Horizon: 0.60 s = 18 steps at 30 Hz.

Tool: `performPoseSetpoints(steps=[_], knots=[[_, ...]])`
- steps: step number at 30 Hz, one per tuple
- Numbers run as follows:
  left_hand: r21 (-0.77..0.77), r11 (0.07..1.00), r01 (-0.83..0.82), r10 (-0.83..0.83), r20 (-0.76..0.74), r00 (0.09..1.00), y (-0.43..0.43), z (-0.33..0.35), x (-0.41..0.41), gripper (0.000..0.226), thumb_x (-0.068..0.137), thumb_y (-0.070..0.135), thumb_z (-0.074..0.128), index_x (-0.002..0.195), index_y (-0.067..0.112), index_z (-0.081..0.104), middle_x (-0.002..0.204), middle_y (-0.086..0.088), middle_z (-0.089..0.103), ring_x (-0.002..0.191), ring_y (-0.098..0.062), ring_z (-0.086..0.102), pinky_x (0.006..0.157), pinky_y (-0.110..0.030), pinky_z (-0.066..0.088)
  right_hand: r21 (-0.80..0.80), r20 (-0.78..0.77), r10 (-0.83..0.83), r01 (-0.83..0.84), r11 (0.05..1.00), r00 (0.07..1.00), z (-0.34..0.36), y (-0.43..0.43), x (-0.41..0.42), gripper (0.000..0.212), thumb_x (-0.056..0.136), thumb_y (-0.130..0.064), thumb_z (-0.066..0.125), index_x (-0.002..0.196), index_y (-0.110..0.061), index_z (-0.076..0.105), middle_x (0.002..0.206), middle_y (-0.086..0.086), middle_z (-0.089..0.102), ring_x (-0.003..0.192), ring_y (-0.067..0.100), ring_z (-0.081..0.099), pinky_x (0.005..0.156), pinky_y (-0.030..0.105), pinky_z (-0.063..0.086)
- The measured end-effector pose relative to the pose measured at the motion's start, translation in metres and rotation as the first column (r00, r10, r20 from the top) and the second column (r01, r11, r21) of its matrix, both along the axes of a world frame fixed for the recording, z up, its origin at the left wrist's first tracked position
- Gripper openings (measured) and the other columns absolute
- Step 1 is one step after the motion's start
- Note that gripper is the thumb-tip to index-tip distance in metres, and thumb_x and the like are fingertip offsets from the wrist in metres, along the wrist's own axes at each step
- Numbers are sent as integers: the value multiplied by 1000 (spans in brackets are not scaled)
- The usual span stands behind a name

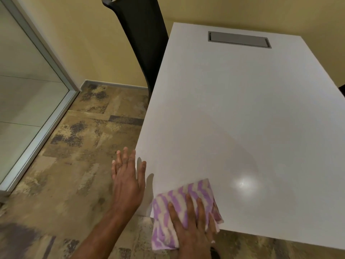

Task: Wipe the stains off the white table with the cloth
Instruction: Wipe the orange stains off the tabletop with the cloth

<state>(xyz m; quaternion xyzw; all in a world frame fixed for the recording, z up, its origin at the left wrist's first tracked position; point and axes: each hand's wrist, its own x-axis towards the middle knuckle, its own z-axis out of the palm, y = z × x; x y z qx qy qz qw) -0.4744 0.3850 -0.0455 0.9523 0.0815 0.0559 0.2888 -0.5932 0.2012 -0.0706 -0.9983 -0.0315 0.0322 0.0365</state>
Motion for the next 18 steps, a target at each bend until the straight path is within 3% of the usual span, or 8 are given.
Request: performPoseSetpoints(steps=[2, 5, 8, 12, 15, 18], knots=[[-12, 1000, -20, 20, 0, 1000, 8, 0, -2, 68, 103, 56, 20, 159, 18, 29, 170, -4, 14, 158, -13, -5, 129, -43, 3, 68, -88, 4, 2, 998, 996, 1, 20, 5, 125, 32, -71, 91, 145, -41, 46, 146, 11, 59, 138, 40, 41, 98, 66, 43], [-36, 998, -48, 48, 1, 999, 17, 0, -5, 69, 102, 57, 19, 159, 19, 30, 171, -3, 13, 158, -10, -6, 129, -40, 0, 121, -109, 81, -67, 990, 991, 8, 40, 18, 120, 37, -63, 91, 146, -44, 46, 150, 10, 55, 140, 39, 40, 102, 58, 39], [-68, 995, -75, 75, -4, 997, 27, 1, -4, 68, 102, 56, 21, 159, 21, 29, 171, -1, 11, 157, -8, -9, 128, -36, -4, 152, -141, 150, -129, 980, 979, 10, 53, 34, 112, 40, -68, 80, 145, -49, 48, 153, 7, 53, 141, 37, 39, 102, 54, 34], [-81, 993, -87, 88, 12, 996, 33, 6, 0, 64, 102, 53, 26, 158, 21, 32, 171, -2, 13, 157, -9, -7, 126, -30, -6, 172, -118, 231, -209, 963, 966, 13, 64, 59, 106, 52, -67, 78, 149, -49, 39, 162, 6, 41, 147, 40, 38, 101, 66, 43], [-62, 995, -73, 75, 36, 997, 33, 6, 1, 70, 100, 56, 22, 157, 18, 34, 170, -5, 16, 158, -13, -3, 126, -32, -3, 211, -45, 211, -197, 958, 976, 14, 70, 83, 98, 67, -61, 75, 153, -48, 31, 167, 4, 31, 152, 38, 29, 110, 69, 35], [-79, 995, -62, 65, 40, 997, 29, 5, 5, 73, 98, 59, 20, 157, 17, 35, 170, -4, 17, 158, -12, -2, 127, -34, 1, 222, -21, 161, -152, 963, 987, 11, 75, 109, 103, 66, -60, 82, 153, -46, 29, 165, 5, 35, 150, 39, 34, 111, 67, 34]])
